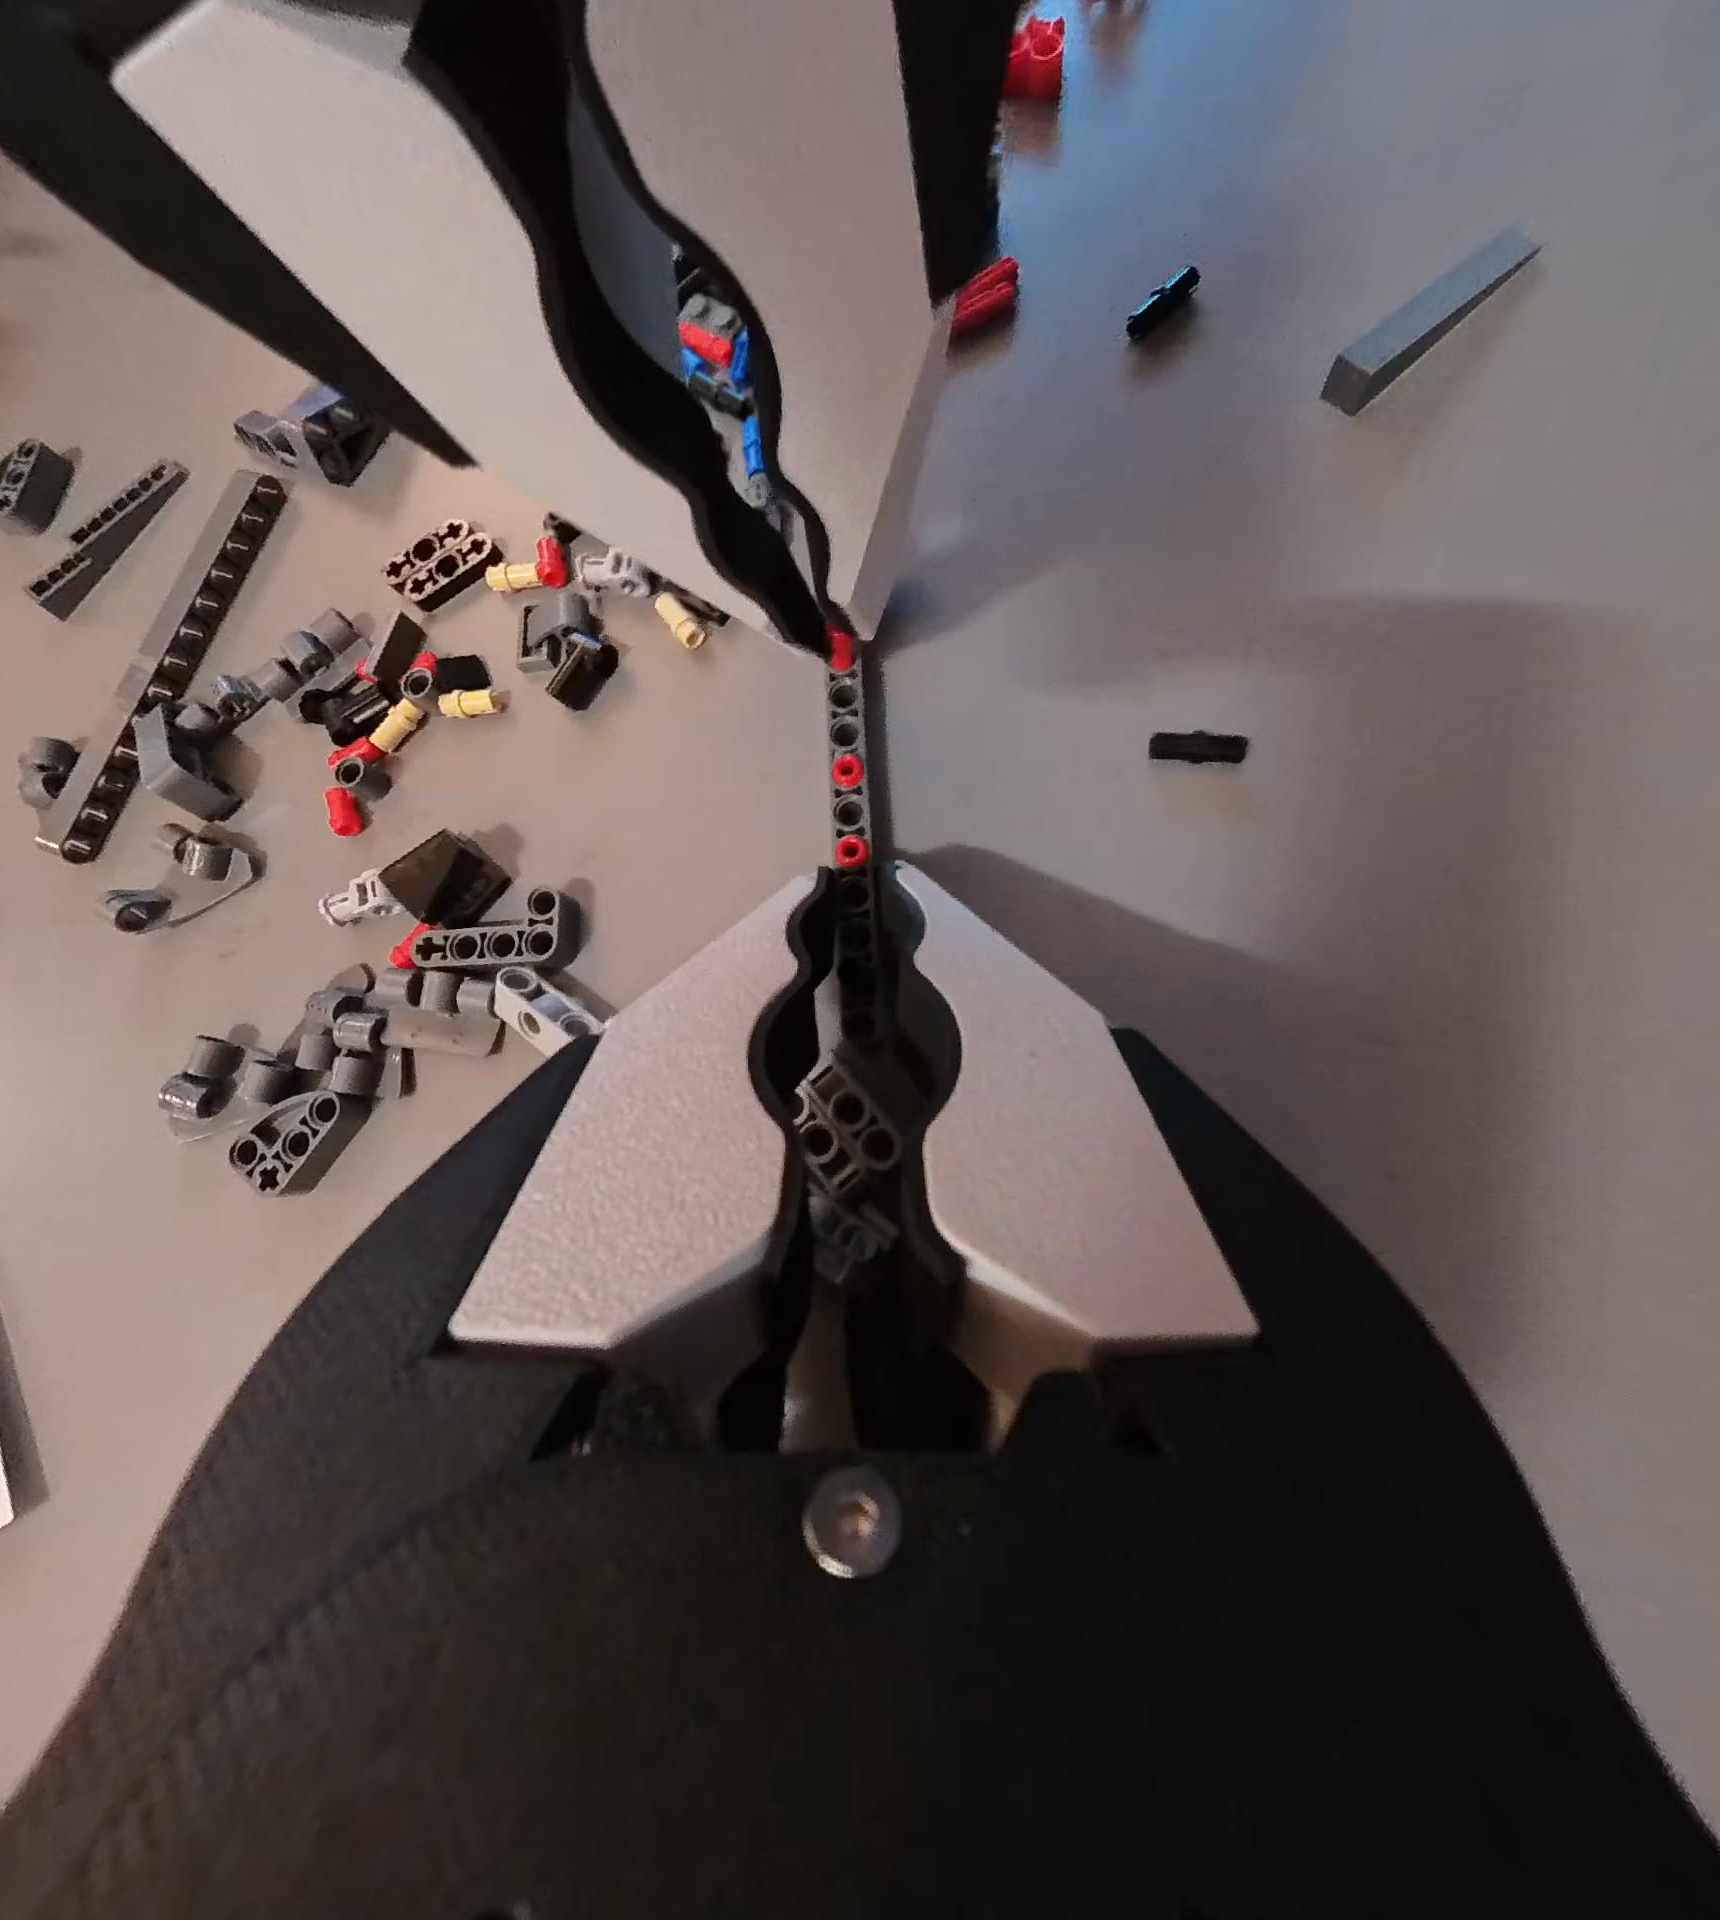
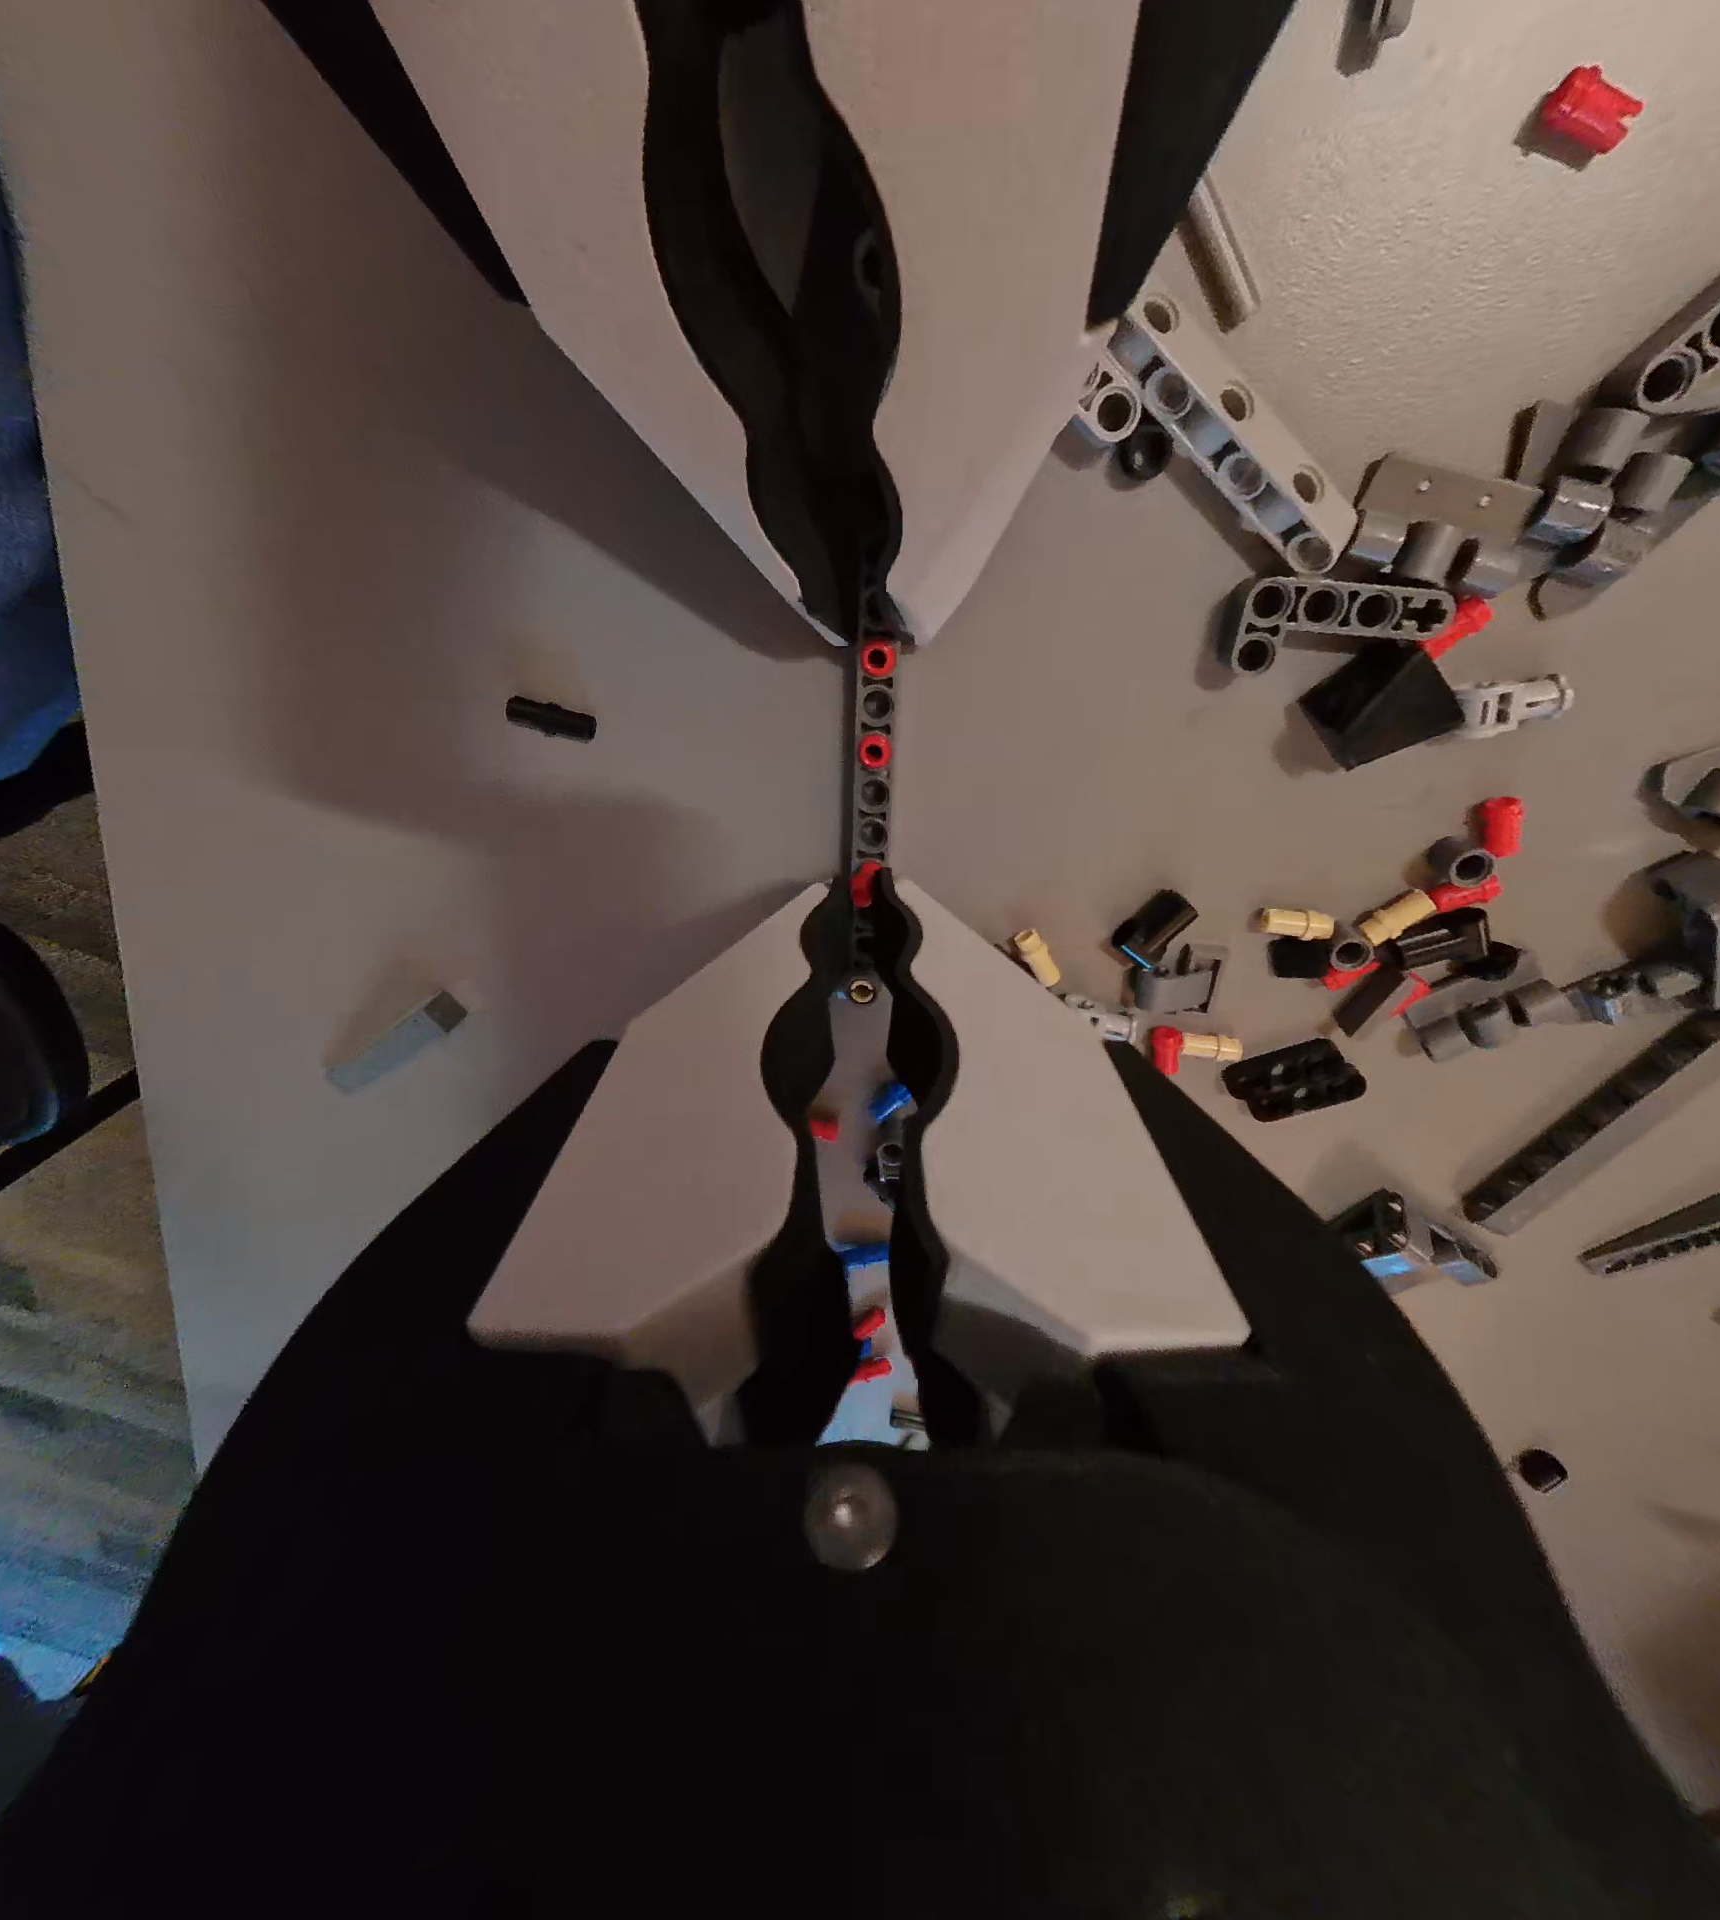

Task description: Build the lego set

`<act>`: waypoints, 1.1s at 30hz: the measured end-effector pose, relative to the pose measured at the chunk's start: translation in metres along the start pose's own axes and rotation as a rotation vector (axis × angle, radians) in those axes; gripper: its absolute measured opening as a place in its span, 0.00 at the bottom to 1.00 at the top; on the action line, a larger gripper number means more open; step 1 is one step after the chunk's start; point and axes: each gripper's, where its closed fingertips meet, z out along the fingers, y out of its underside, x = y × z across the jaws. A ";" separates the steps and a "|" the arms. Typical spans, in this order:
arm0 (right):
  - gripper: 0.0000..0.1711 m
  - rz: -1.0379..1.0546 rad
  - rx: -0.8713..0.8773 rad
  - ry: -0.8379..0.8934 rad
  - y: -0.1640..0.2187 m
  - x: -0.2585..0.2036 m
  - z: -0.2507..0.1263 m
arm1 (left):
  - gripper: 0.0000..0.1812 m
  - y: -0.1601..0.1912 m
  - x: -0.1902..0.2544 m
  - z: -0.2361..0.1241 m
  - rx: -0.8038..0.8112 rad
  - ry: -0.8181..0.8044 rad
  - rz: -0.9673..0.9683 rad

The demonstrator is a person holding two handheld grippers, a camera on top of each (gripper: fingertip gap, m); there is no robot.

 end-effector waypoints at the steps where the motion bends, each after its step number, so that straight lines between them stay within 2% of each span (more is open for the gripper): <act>1: 0.00 -0.001 -0.005 -0.010 0.000 0.000 0.000 | 0.03 0.000 0.000 0.000 -0.001 0.000 0.000; 9: 0.00 0.022 -0.004 -0.089 -0.001 0.000 0.003 | 0.03 0.000 0.000 0.000 0.000 0.001 0.003; 13: 0.01 0.093 0.056 -0.119 -0.001 0.001 0.002 | 0.03 0.000 0.000 0.000 0.001 0.003 0.002; 15: 0.09 0.130 0.110 -0.110 -0.002 0.002 -0.004 | 0.03 0.000 0.000 0.000 0.002 0.003 0.004; 19: 0.00 0.151 0.212 -0.045 -0.002 0.002 -0.010 | 0.03 0.000 0.000 0.000 0.002 0.010 -0.004; 25: 0.00 0.169 0.266 -0.021 -0.003 0.003 -0.005 | 0.03 0.000 0.000 0.000 0.001 0.012 -0.007; 33: 0.00 0.148 0.227 0.011 0.000 0.003 0.001 | 0.03 0.000 0.000 0.000 0.000 0.016 -0.012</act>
